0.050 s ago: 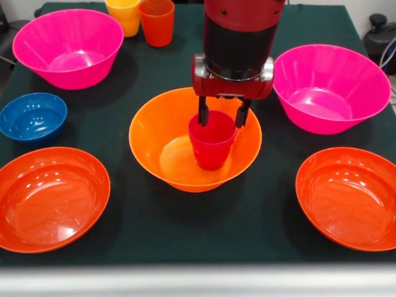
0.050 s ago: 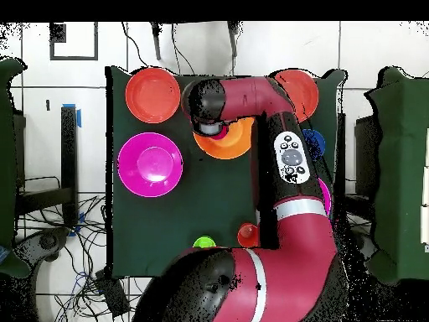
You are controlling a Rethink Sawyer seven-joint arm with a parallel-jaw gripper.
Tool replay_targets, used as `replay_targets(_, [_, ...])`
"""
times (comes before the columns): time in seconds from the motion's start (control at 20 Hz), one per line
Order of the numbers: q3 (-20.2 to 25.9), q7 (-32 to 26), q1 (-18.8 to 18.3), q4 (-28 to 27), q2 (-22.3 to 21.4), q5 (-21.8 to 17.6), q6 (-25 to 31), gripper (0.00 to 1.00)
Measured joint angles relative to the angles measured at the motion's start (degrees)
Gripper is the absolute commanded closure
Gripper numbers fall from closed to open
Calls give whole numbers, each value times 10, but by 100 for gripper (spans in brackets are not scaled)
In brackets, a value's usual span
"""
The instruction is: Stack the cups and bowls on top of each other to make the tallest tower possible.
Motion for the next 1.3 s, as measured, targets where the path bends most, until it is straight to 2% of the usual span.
replay_targets(0.3, [0, 0, -5, -40, -11, 0, 51, 0])
replay_targets(0.35, [0, 0, -9, -50, -11, 0, 55, 100])
replay_targets(0.8, [0, 0, -28, -55, -17, 0, 56, 100])
replay_targets(1.3, [0, 0, -29, -55, -20, 1, 56, 100])
